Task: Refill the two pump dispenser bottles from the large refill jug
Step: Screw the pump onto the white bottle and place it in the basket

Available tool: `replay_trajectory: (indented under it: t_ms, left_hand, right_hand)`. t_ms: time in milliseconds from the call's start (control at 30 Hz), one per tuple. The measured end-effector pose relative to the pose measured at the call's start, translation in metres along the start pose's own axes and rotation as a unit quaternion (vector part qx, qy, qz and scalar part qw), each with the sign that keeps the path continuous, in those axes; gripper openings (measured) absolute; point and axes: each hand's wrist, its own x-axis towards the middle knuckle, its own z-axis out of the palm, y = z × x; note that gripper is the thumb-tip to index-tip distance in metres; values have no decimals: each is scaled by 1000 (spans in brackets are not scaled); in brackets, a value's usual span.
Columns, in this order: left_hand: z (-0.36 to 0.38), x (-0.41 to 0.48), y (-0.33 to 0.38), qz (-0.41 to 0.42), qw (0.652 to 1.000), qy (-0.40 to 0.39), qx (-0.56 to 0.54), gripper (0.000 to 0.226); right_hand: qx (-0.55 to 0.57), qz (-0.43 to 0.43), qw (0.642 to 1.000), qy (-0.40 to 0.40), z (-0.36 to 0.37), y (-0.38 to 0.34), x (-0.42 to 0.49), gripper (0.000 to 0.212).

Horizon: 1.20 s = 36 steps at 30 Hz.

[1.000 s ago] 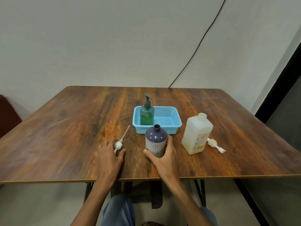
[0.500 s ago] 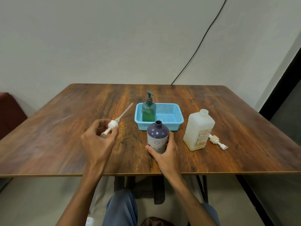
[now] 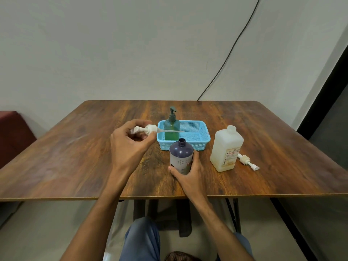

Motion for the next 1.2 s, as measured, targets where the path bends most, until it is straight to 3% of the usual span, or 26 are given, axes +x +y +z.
replay_trajectory:
  t_ms: [600, 1200]
  left_hand:
    - [0, 11, 34, 62, 991, -31, 116, 15]
    - [69, 32, 8, -32, 982, -128, 135, 31]
  right_hand:
    - [-18, -16, 1000, 11, -1, -4, 0, 96]
    - [2, -19, 1000, 6, 1, -5, -2, 94]
